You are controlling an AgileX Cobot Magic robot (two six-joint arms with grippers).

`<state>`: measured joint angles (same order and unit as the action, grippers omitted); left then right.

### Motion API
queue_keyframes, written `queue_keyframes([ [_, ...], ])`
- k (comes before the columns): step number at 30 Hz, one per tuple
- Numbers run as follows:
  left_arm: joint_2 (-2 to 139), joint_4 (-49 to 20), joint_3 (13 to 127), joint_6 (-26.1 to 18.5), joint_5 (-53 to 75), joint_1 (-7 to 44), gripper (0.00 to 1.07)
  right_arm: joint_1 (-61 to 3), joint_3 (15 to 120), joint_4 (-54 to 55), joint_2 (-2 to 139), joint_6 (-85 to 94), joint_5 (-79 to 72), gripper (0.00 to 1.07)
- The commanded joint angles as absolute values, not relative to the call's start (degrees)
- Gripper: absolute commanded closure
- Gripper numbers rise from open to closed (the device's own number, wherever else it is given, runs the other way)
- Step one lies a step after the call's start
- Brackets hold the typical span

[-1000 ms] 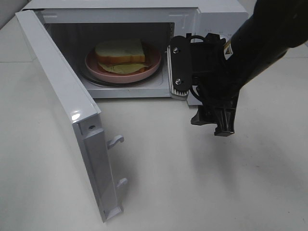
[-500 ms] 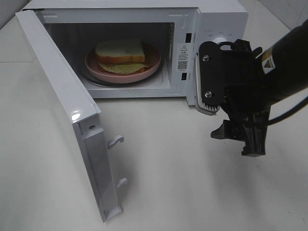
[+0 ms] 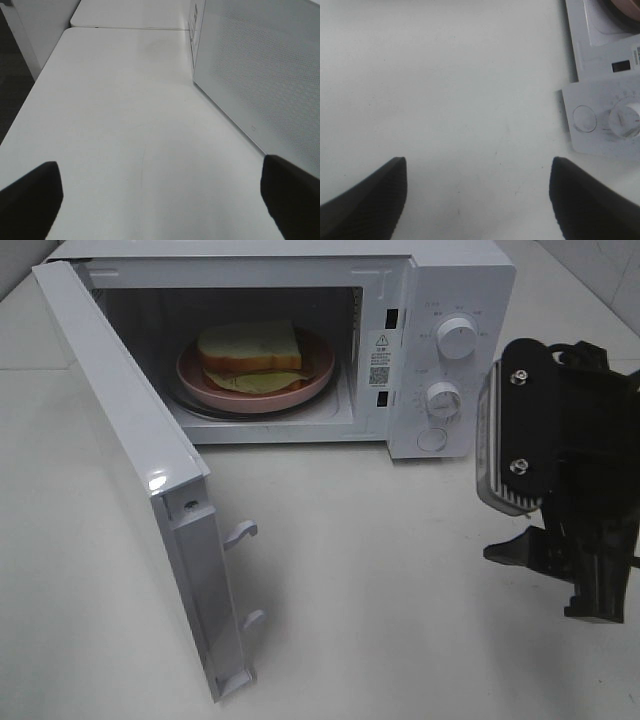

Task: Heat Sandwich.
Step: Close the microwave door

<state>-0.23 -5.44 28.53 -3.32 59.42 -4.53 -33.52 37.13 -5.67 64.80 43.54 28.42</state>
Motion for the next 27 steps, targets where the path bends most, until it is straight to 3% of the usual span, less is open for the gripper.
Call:
queue_keyframes([
  [1,-1.89,-5.44,28.42,-3.38,59.36,-4.58,0.03,-33.52,34.03,-5.5,59.64,39.3,28.59,0.31],
  [18,-1.89,-5.44,28.42,-3.38,59.36,-4.58,0.03,-33.52,31.97,-5.33,37.01,7.16,49.1,0.31],
  [27,-1.89,-5.44,28.42,-3.38,59.36,-4.58,0.03,-33.52,32.03,-5.33,28.65,0.63,61.71,0.31],
])
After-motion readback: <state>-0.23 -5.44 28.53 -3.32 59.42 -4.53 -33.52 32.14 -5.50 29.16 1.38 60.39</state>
